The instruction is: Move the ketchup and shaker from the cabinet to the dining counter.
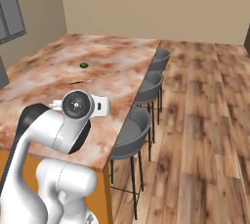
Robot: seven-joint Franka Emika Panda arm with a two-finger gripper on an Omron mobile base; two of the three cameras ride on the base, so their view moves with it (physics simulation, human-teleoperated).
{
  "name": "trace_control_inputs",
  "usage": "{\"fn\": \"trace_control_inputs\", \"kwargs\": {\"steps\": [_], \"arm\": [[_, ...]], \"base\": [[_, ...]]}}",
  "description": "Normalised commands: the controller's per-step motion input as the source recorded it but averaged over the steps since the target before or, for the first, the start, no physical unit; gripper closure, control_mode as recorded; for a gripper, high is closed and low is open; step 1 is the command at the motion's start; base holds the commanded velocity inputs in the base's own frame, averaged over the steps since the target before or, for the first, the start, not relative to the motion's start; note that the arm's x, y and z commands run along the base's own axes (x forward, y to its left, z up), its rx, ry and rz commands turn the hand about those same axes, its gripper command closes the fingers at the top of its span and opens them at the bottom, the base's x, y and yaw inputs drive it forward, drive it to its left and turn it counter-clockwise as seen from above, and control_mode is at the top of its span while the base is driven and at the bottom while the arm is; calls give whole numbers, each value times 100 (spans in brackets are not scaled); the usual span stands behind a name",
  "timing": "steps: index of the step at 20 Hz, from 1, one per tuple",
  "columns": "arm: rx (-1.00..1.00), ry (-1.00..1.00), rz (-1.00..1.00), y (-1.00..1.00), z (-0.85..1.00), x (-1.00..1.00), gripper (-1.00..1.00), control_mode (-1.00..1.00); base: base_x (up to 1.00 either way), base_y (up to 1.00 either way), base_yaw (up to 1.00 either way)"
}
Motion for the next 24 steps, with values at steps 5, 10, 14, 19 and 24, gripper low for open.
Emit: {"fn": "trace_control_inputs", "kwargs": {"steps": [5,10,14,19,24], "arm": [[0,0,0,0,0,0,100,100],[0,0,0,0,0,0,100,100],[0,0,0,0,0,0,100,100],[0,0,0,-3,-3,1,100,-100],[0,0,8,-30,-20,11,100,-100]], "base": [[1,0,0],[0,0,0],[0,0,0],[1,-4,0],[0,0,0]]}}
